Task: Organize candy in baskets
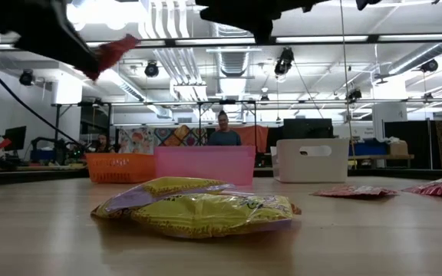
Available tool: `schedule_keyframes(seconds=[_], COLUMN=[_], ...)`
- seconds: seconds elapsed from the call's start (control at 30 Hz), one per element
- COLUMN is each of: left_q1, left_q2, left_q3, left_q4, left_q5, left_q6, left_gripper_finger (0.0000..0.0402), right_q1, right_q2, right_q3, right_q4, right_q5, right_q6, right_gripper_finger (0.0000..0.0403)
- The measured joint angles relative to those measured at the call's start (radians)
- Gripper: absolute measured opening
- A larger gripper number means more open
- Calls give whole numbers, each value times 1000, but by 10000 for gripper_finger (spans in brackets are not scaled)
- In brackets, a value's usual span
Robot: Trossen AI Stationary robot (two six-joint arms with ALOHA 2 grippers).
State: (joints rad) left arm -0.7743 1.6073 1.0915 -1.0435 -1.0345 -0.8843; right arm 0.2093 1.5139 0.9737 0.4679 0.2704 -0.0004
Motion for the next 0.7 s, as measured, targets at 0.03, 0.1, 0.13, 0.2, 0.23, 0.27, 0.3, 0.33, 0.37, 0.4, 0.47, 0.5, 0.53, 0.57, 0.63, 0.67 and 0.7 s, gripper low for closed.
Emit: schedule_keyframes(seconds=[0.03, 0.1, 0.13, 0.2, 0.23, 0.27, 0.3, 0.33, 0.37, 0.4, 0.47, 0.5, 0.53, 0.57, 0.63, 0.67, 0.7], left_q1=[23, 69, 89, 123, 140, 155, 170, 183, 196, 207, 219, 220, 220, 221, 221, 221, 221], left_q2=[-19, -61, -86, -142, -177, -210, -243, -275, -309, -339, -394, -415, -434, -452, -477, -483, -484], left_q3=[-11, -36, -52, -83, -100, -116, -132, -147, -164, -181, -220, -244, -271, -300, -356, -384, -410], left_q4=[0, 1, 0, 2, 3, 2, 2, 4, 12, 23, 77, 121, 173, 233, 364, 422, 479], left_q5=[-3, -7, -7, -19, -22, -23, -23, -23, -24, -28, -62, -93, -135, -183, -256, -276, -289], left_q6=[31, 89, 112, 145, 156, 167, 175, 177, 177, 177, 177, 177, 177, 178, 178, 185, 201], left_gripper_finger=[2, 2, 2, 2, 2, 2, 2, 2, 2, 2, 2, 2, 2, 2, 2, 2, 2], right_q1=[-6, -29, -48, -94, -121, -152, -182, -213, -244, -273, -324, -345, -359, -363, -356, -345, -333], right_q2=[0, -5, -7, -11, -11, -11, -10, -8, -8, -8, -8, -8, -1, 13, 48, 74, 104], right_q3=[1, 25, 45, 86, 104, 119, 133, 143, 150, 153, 148, 137, 125, 113, 77, 63, 52], right_q4=[18, 39, 41, 37, 27, 10, -9, -32, -57, -78, -100, -97, -81, -42, 69, 139, 220], right_q5=[14, 62, 83, 107, 108, 108, 107, 104, 92, 59, -74, -169, -259, -326, -372, -372, -372], right_q6=[-34, -88, -110, -150, -167, -176, -180, -175, -156, -126, -55, -16, 13, 42, 79, 86, 88], right_gripper_finger=[153, 153, 153, 152, 150, 149, 147, 145, 143, 140, 137, 135, 135, 135, 135, 135, 134])
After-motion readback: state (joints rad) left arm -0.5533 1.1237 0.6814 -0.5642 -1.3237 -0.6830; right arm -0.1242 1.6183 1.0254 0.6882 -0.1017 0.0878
